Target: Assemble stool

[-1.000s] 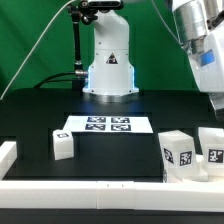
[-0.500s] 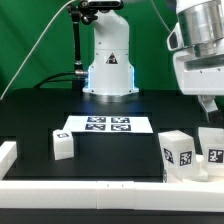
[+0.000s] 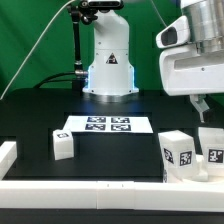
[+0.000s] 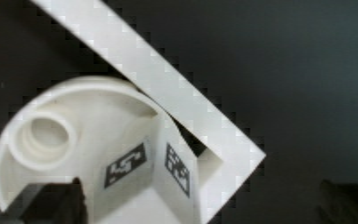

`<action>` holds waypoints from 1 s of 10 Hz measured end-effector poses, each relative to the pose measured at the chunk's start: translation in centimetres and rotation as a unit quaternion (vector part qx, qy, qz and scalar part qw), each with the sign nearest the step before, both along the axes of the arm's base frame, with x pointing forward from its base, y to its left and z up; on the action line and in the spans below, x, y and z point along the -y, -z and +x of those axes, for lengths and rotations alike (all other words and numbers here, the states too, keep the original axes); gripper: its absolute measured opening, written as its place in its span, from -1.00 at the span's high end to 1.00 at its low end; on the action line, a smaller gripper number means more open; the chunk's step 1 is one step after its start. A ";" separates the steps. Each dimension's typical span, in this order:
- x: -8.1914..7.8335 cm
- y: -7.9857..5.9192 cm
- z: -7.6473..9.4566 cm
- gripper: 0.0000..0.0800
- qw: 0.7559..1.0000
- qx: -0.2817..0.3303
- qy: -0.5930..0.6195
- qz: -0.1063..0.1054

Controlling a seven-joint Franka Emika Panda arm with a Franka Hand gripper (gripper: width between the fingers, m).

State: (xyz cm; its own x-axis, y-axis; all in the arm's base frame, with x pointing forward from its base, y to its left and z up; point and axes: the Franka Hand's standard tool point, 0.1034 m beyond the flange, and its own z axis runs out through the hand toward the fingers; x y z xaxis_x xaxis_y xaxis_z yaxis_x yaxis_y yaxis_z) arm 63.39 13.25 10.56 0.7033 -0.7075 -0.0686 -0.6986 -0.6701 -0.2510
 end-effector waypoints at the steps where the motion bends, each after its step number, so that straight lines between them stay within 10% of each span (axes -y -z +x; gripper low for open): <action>1: 0.0 0.0 0.0 -0.62 0.999 0.008 -0.039 -0.006; 10: 0.0 -0.1 0.1 -0.62 0.885 0.068 -0.451 -0.093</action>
Offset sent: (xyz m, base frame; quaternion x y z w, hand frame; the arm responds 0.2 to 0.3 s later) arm 0.0059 0.0102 0.0085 -0.0658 -0.0312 -0.3312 0.9407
